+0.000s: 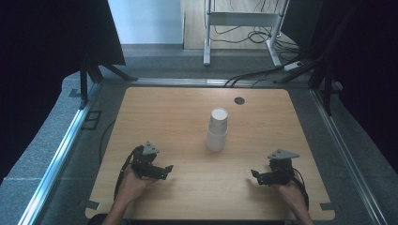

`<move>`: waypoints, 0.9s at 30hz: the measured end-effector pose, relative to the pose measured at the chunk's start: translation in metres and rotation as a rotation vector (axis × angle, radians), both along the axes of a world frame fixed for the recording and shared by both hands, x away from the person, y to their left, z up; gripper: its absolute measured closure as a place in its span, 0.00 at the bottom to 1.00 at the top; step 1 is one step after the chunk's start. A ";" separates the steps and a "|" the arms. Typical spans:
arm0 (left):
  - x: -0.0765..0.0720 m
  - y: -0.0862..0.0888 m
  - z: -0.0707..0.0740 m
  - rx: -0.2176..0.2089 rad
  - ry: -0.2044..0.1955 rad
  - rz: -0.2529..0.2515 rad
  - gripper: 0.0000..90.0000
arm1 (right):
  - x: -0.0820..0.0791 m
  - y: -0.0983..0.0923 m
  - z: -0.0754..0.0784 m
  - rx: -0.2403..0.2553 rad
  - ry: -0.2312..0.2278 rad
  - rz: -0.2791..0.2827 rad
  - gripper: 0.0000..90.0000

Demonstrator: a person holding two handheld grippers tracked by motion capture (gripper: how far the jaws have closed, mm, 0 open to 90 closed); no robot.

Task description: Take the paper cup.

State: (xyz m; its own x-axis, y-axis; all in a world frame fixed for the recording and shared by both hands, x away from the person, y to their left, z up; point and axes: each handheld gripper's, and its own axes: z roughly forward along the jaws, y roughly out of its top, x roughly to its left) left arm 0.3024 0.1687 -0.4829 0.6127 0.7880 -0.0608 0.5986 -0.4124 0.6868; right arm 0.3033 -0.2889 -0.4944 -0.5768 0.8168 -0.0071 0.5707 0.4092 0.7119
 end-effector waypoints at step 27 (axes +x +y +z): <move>0.028 -0.019 0.049 0.023 -0.038 -0.147 0.02 | 0.018 0.001 0.047 0.011 -0.002 0.067 0.00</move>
